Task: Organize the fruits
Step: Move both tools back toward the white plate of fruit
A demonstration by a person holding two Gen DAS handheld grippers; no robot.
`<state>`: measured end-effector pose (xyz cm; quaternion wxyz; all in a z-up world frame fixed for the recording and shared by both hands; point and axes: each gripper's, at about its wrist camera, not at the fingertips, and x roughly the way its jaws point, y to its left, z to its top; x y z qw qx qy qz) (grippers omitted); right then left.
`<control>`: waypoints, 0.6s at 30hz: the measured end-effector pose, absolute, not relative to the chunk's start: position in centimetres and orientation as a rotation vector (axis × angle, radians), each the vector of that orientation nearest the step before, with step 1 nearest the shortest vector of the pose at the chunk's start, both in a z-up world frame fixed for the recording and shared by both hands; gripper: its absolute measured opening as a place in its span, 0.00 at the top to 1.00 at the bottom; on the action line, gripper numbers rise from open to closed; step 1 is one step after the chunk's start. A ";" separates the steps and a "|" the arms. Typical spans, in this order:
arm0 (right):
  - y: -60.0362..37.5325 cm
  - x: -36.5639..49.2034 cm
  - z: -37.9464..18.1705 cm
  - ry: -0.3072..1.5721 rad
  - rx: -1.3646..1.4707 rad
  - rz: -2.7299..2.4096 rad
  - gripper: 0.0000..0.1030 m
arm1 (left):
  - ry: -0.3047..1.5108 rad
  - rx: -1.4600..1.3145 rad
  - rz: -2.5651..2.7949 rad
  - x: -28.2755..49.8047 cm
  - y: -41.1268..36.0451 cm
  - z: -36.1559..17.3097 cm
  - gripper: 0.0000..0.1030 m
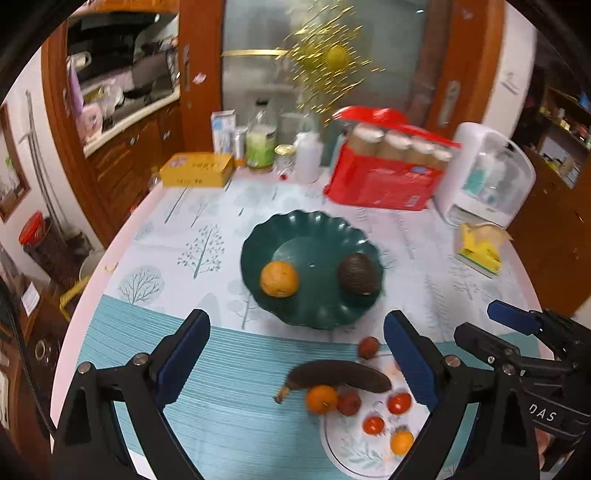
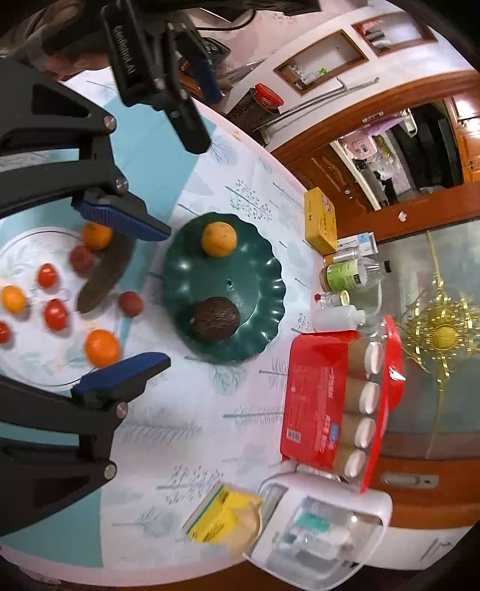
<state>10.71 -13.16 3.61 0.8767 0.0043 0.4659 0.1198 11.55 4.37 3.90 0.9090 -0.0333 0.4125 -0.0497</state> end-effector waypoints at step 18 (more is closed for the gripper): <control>-19.8 -0.7 -0.9 1.000 -0.059 0.158 0.41 | 1.080 0.079 -0.446 4.6 -5.0 -4.4 0.08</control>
